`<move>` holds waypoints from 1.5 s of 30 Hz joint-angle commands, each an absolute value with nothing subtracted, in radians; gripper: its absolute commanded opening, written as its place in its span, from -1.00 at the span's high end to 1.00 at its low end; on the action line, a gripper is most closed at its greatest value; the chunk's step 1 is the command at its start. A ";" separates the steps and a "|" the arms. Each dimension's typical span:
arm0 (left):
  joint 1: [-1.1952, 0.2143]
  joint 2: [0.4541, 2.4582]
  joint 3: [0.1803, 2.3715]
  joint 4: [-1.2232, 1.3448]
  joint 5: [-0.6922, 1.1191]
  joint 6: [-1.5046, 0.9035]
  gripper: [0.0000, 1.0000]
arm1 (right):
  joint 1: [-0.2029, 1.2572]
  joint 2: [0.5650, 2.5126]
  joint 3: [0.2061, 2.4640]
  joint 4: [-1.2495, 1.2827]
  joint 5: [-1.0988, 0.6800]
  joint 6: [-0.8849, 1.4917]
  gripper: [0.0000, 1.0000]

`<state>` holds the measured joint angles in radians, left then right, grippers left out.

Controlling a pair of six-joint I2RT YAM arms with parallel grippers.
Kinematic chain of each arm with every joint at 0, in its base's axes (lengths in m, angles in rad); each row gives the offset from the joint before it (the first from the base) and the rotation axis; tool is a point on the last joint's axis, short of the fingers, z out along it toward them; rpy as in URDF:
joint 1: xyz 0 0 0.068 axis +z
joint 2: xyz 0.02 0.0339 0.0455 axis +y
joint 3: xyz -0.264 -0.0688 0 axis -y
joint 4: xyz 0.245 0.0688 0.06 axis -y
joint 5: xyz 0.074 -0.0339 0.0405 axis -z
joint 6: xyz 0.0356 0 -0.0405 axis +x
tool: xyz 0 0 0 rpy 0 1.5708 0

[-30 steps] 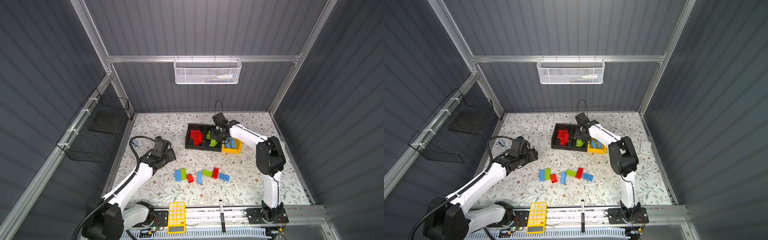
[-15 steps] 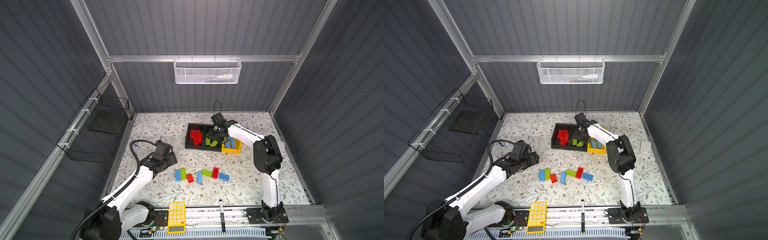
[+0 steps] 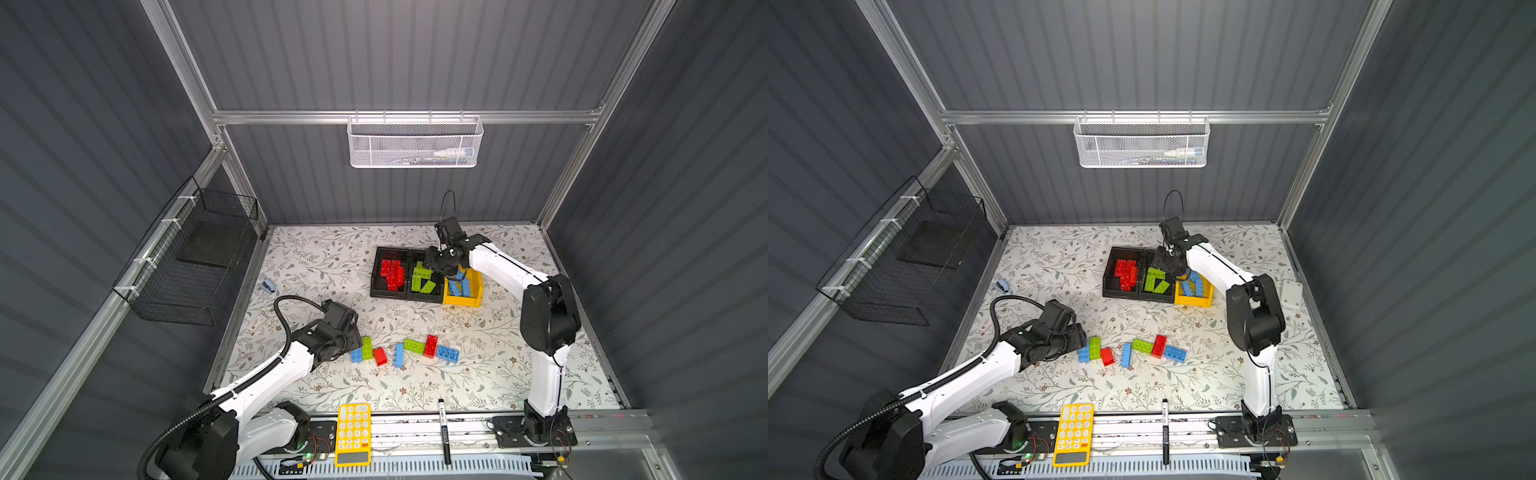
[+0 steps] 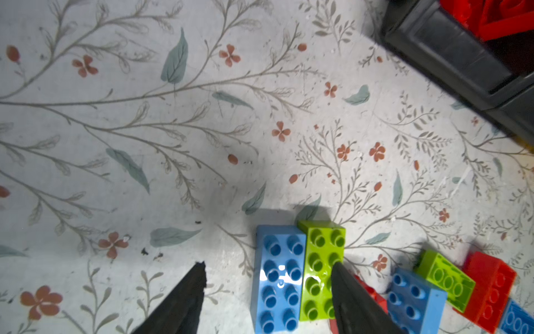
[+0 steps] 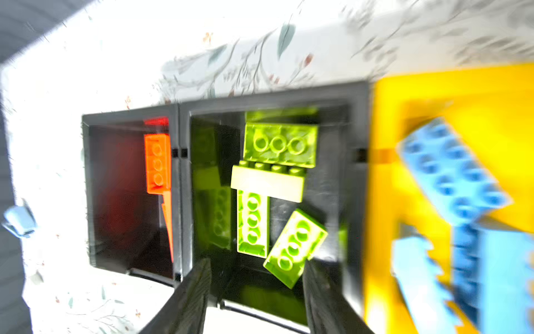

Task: Sort the legos into containers by color
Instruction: Place the lego in the container, then pick up the lego from the center of the table.

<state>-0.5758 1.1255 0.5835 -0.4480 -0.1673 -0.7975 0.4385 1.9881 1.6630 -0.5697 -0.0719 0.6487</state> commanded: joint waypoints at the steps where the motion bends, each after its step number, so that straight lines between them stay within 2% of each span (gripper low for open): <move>1: -0.584 1.124 0.568 -0.434 -0.158 -0.817 -0.40 | 0.416 1.940 1.624 -0.574 -0.046 0.634 -0.09; 8: -0.598 1.183 0.551 -0.392 -0.140 -0.810 -0.35 | 0.356 1.850 1.566 -0.579 -0.031 0.627 -0.14; 18: -0.603 1.244 0.547 -0.383 -0.127 -0.784 -0.24 | 0.337 1.830 1.537 -0.571 -0.029 0.627 -0.15; 27: -0.603 1.316 0.640 -0.525 -0.189 -0.684 -0.06 | 0.333 1.833 1.529 -0.606 -0.014 0.566 -0.15; 31: -0.594 1.319 0.675 -0.565 -0.216 -0.640 -0.06 | 0.327 1.802 1.496 -0.602 -0.014 0.560 -0.15; 36: -0.580 1.377 0.722 -0.577 -0.156 -0.589 -0.11 | 0.327 1.764 1.448 -0.606 -0.018 0.553 -0.17; 40: -0.580 1.412 0.716 -0.528 -0.083 -0.633 -0.19 | 0.325 1.717 1.388 -0.601 -0.004 0.555 -0.19; 45: -0.580 1.444 0.689 -0.481 -0.047 -0.689 -0.15 | 0.327 1.694 1.348 -0.600 -0.005 0.555 -0.19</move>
